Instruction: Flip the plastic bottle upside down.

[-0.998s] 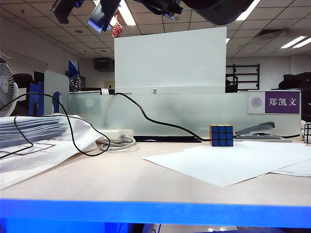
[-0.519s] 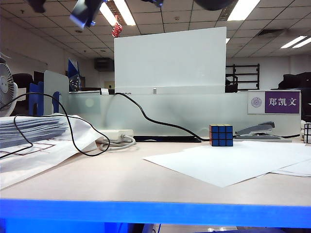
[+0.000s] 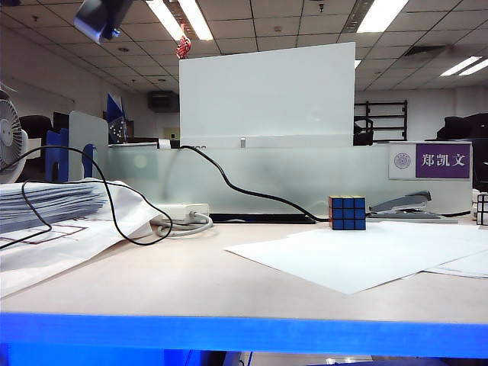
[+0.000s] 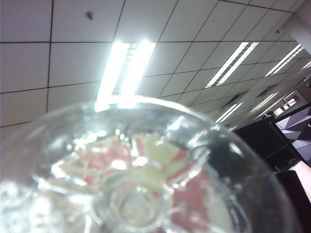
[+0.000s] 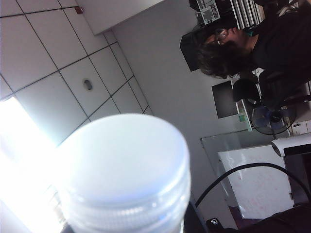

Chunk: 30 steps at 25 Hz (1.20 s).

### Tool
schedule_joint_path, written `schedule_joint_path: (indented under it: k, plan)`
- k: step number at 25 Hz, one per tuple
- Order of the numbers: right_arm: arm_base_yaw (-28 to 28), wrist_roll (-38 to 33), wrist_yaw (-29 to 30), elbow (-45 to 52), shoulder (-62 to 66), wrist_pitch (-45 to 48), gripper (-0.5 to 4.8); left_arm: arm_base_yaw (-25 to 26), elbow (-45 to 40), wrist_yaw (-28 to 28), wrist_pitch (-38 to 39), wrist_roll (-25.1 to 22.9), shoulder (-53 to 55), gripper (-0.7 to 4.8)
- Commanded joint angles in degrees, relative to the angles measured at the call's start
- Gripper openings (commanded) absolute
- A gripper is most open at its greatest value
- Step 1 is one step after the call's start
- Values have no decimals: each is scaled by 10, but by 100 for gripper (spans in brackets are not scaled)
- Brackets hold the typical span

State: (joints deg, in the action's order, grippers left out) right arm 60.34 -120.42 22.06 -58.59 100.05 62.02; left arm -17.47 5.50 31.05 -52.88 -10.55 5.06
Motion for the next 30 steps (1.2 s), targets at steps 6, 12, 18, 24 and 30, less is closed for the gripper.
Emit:
schedule_joint_path:
  k: [6,12,18,24,30]
  plan:
    - [-5,-8,-6,-3,-4,30,332,0,3,-6,-17,0,0,11]
    - [-60,67,-31,-3,-4,29,446,0,3,-71,-2,0,0,-6]
    - [-228,312,11,-3,-4,49,306,0,47,-82,162,-1,0,-6]
    - [-349,584,231,-2,-11,155,-9,0,52,-94,275,43,10,-6]
    - [-374,944,196,-1,-103,-122,-9,0,52,-93,281,73,139,-6]
